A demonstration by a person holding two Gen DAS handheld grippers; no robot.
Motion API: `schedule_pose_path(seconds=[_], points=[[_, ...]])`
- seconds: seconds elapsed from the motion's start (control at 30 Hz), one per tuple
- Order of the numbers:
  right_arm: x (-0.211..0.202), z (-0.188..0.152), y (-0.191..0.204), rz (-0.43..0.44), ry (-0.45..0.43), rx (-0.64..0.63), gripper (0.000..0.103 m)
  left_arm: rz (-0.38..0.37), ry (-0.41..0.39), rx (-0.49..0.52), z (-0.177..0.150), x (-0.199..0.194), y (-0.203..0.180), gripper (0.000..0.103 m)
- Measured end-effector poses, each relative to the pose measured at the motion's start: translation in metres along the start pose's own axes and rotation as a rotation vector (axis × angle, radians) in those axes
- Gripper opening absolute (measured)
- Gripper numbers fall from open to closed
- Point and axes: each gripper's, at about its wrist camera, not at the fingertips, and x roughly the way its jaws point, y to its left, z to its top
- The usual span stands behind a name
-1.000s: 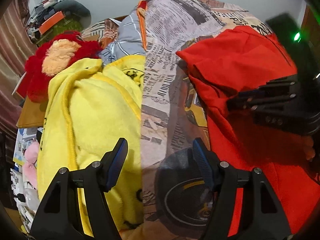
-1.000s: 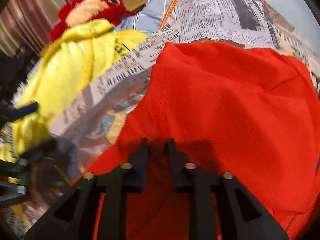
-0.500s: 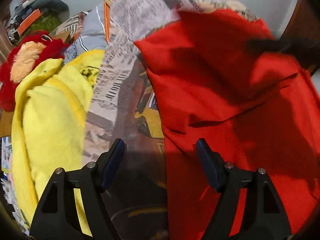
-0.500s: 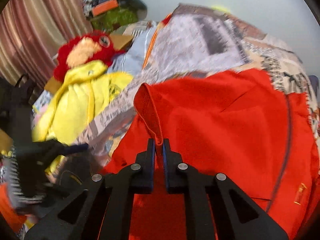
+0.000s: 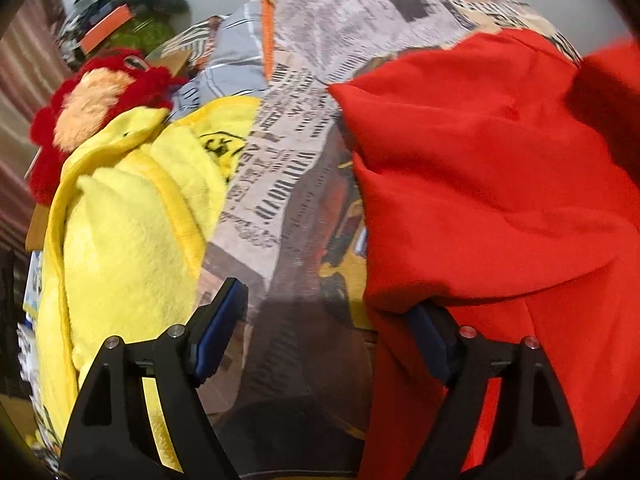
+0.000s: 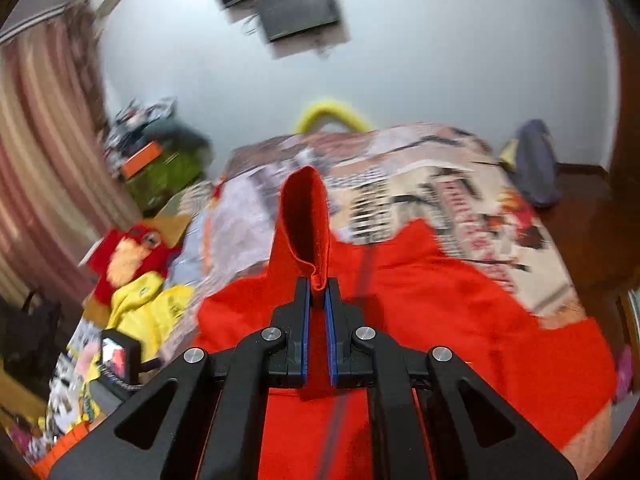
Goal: Fold large clothes
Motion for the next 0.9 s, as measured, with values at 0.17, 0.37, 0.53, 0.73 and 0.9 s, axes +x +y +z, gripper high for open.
schedule_pose_path(seconds=[0.17, 0.37, 0.53, 0.73, 0.9], points=[[-0.002, -0.019, -0.047, -0.111, 0.049, 0.048, 0.006, 0.036, 0.003, -0.029, -0.001, -0.001, 0.004, 0.082], [-0.003, -0.054, -0.093, -0.144, 0.139, 0.114, 0.006, 0.053, 0.015, -0.057, -0.005, -0.004, 0.005, 0.082], [-0.003, -0.080, -0.120, -0.114, 0.231, 0.165, 0.006, 0.068, 0.030, -0.040, -0.005, -0.009, 0.002, 0.082], [0.001, -0.106, -0.134, -0.079, 0.314, 0.209, 0.008, 0.067, 0.027, -0.002, -0.012, -0.031, -0.002, 0.082], [-0.006, -0.116, -0.137, -0.092, 0.339, 0.199, 0.009, 0.043, -0.012, 0.030, -0.016, -0.064, -0.007, 0.082]])
